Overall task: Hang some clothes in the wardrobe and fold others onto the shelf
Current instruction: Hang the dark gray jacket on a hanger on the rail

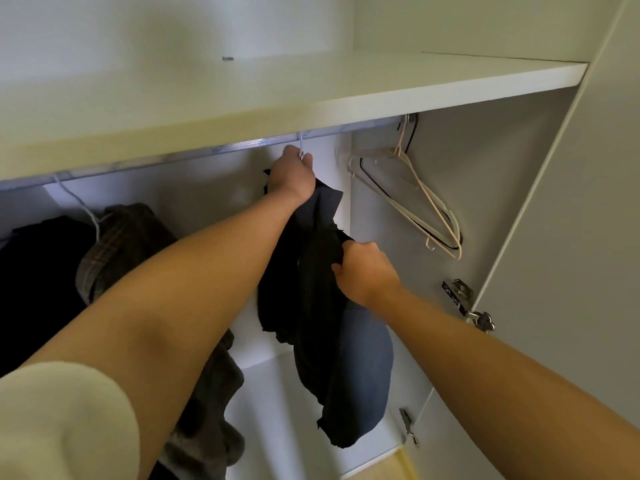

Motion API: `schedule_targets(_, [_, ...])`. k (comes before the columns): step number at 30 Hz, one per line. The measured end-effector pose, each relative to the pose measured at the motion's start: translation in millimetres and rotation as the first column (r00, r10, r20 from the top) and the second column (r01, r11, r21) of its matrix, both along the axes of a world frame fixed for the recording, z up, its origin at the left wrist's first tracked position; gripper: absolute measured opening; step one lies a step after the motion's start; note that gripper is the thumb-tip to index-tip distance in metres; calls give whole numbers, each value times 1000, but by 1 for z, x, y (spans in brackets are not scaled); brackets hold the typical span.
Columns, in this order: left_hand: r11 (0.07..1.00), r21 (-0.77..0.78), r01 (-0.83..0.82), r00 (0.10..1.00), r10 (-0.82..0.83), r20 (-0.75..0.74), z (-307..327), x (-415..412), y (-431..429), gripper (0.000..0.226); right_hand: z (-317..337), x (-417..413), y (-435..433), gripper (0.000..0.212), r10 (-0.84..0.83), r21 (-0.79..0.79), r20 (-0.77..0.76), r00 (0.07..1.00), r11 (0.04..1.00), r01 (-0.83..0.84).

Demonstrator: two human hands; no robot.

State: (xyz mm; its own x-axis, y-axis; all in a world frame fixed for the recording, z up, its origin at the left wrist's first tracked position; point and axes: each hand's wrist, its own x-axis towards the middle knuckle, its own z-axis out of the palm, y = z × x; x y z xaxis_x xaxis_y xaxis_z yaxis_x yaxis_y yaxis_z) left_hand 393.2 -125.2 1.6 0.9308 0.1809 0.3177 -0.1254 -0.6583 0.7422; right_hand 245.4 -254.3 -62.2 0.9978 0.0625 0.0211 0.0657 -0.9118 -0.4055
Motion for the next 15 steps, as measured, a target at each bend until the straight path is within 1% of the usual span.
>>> schedule_targets(2, [1000, 11, 16, 1000, -16, 7, 2, 1, 5, 20, -4, -2, 7, 15, -20, 29, -48, 999, 999, 21])
schedule_targets(4, [1000, 2, -11, 1000, 11, 10, 3, -3, 11, 21, -8, -5, 17, 16, -22, 65, -79, 997, 998, 27])
schedule_targets(5, [999, -2, -46, 999, 46, 21, 2, -5, 16, 23, -10, -8, 23, 18, -2, 74, -87, 996, 997, 9])
schedule_targets(7, [997, -52, -62, 997, 64, 40, 1, -11, 28, 24, -14, -15, 42, 20, 67, 74, -96, 993, 995, -60])
schedule_targets(8, [995, -46, -88, 995, 90, 39, 0, -15, 35, 24, -16, -18, 52, 20, 107, 65, -92, 990, 993, -101])
schedule_targets(10, [983, 9, -184, 981, 183, 57, 0, -24, 54, 26, -21, -23, 74, 20, 177, 50, -72, 982, 983, -174])
schedule_targets(13, [953, 110, -284, 958, 277, 75, 3, -39, 88, 32, -25, -31, 107, 14, 260, 123, -46, 964, 960, -253])
schedule_targets(15, [933, 161, -321, 947, 312, 80, 3, -50, 113, 31, -25, -37, 125, 17, 311, 151, -29, 950, 941, -303])
